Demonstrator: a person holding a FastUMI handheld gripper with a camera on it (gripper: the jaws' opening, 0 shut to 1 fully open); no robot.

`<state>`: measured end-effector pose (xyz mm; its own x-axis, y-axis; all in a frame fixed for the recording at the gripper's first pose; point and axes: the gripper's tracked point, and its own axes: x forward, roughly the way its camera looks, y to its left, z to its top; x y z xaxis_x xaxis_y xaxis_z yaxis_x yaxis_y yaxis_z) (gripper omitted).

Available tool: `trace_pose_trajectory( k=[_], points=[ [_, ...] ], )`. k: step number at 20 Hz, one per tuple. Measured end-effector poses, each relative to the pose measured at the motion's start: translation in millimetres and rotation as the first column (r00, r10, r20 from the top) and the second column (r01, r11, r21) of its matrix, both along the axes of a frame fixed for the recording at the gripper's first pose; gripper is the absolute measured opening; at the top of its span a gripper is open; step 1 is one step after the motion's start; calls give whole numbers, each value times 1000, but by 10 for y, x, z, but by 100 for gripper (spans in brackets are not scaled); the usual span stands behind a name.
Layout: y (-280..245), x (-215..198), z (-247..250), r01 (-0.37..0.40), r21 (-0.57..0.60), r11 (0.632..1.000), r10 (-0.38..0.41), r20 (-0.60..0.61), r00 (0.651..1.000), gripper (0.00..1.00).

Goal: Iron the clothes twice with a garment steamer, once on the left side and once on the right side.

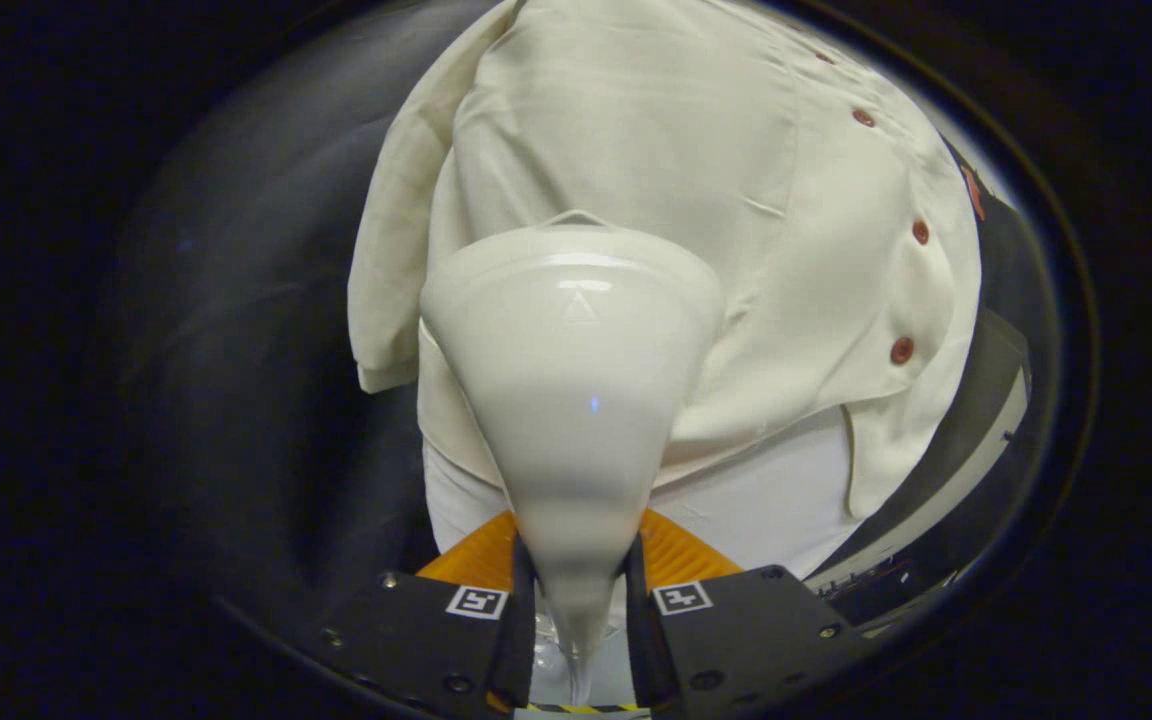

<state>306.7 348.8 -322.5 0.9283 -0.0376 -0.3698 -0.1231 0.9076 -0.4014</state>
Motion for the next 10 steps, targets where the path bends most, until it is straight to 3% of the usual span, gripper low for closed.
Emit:
trace_pose_trajectory(
  k=[5, 10],
  points=[
    [-44, -241, 158, -63, 4, 998, 63, -18, 998, 39],
    [-135, -621, 669, -96, 24, 995, 96, 18, 995, 39]
  ],
)
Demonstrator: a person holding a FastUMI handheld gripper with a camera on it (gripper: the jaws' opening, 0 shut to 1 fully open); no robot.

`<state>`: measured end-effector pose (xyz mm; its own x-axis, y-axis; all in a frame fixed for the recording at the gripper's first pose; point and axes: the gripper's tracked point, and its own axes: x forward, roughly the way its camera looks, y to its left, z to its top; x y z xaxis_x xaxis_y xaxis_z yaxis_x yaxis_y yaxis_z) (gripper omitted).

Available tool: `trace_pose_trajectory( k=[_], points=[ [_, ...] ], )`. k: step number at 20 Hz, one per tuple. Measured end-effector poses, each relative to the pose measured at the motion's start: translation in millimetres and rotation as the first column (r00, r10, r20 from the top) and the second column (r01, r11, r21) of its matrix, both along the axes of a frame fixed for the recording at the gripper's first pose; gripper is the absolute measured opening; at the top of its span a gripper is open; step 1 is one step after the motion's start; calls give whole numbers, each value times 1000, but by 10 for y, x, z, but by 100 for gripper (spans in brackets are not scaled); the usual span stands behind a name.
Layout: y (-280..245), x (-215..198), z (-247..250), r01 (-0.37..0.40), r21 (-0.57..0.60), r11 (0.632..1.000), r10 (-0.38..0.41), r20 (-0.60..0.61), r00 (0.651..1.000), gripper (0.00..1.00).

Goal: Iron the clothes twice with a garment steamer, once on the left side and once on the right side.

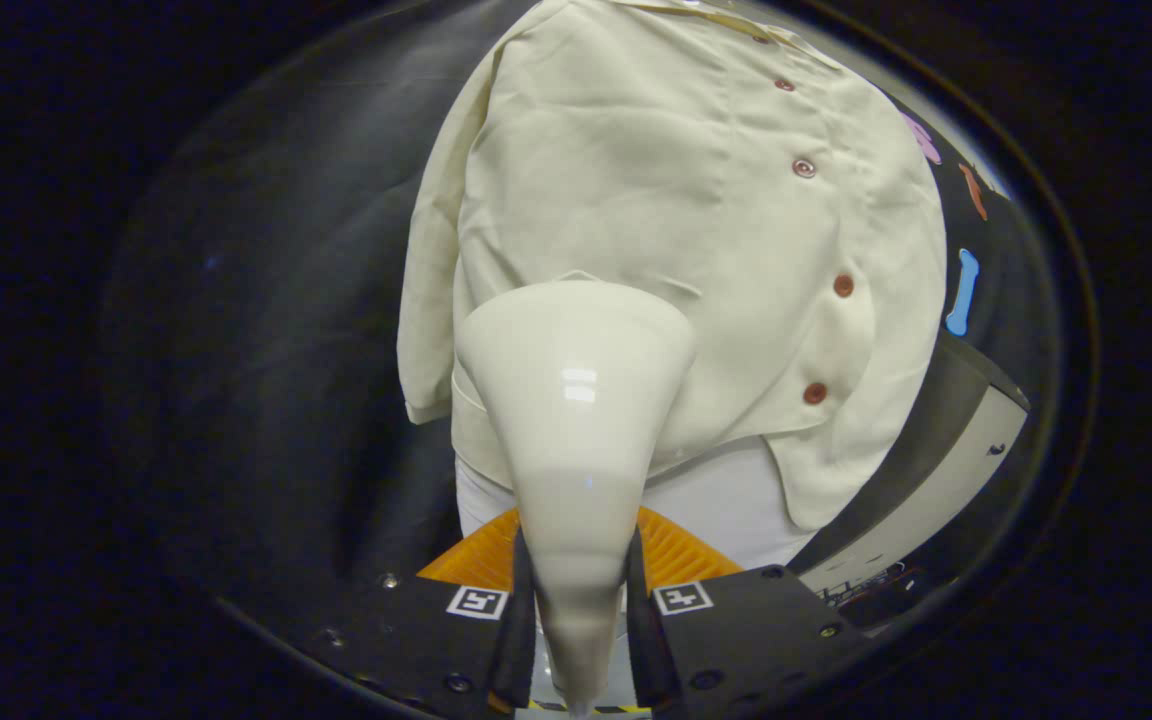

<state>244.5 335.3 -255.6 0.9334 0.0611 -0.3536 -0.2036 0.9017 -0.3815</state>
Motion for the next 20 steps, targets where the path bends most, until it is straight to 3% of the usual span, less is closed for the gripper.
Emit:
trace_pose_trajectory(
  k=[11, 16, 20],
  points=[
    [-262, -771, 1699, -123, 84, 989, 111, 129, 985, 38],
    [-362, -830, 2482, -163, 105, 981, 145, 159, 977, 38],
    [-474, -640, 2968, -162, 100, 982, 139, 203, 969, 38]
  ],
)
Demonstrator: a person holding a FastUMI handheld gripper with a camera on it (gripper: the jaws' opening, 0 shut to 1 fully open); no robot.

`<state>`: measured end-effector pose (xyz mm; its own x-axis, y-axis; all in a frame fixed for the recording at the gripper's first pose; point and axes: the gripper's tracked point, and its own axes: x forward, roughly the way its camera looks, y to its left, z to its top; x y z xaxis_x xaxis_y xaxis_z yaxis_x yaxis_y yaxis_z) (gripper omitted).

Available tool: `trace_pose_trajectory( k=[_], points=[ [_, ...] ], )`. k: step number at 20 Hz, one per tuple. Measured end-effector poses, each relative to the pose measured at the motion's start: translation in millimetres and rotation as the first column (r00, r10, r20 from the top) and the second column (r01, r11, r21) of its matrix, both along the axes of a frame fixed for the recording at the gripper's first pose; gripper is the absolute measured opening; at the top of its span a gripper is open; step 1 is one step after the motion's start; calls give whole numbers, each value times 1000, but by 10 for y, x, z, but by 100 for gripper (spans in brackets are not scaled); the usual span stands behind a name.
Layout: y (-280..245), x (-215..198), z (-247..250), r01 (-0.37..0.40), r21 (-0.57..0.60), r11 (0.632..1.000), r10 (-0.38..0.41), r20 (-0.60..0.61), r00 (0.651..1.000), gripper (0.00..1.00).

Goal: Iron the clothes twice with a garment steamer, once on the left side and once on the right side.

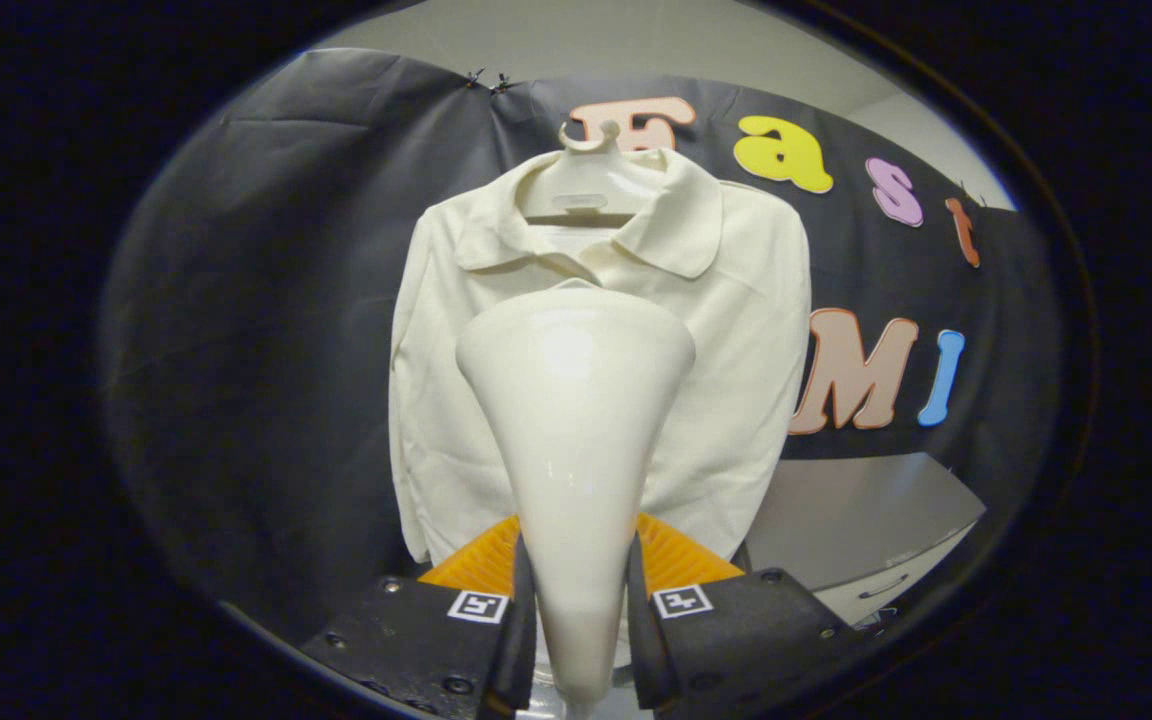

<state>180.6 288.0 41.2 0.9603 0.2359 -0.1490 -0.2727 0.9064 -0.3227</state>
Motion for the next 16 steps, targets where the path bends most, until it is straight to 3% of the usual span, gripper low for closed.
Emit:
trace_pose_trajectory(
  k=[8, 16],
  points=[
    [-277, 559, 752, 76, 53, 996, -74, -35, 997, 39],
    [-384, 739, 552, 101, 49, 994, -97, -81, 992, 40]
  ],
)
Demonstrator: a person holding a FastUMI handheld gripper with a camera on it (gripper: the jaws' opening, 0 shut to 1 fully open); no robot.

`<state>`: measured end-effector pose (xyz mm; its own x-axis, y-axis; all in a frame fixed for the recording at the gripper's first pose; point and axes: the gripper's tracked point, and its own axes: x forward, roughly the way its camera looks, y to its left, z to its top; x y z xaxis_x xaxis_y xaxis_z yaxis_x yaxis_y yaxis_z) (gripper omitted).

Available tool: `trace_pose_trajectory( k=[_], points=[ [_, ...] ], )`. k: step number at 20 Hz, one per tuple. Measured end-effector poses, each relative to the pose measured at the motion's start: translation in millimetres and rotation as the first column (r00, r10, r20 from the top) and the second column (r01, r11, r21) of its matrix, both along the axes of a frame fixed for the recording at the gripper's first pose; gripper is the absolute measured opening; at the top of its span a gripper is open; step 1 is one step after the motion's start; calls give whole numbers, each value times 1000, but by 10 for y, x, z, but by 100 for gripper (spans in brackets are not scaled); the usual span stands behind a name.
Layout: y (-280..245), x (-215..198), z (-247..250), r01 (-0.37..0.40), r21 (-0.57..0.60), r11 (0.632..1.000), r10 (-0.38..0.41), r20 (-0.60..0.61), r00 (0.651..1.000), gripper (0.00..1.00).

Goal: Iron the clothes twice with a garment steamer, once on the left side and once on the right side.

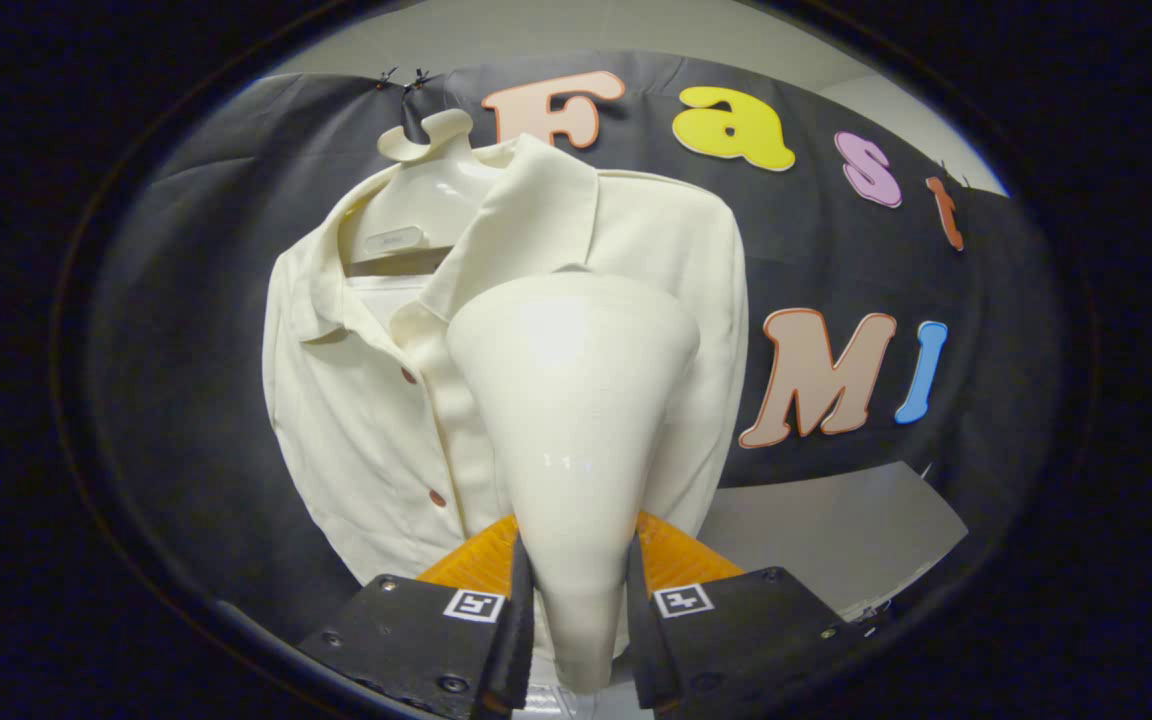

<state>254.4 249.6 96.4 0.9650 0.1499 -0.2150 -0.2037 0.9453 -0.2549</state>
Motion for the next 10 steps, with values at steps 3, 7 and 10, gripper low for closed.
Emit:
trace_pose_trajectory(
  k=[3, 7, 10],
  points=[
    [-94, 63, -248, 25, -11, 1000, -25, -26, 999, 40],
    [-237, 127, -570, 51, -25, 998, -53, -71, 996, 40],
    [-331, 184, -816, 68, -33, 997, -71, -111, 991, 40]
  ],
)
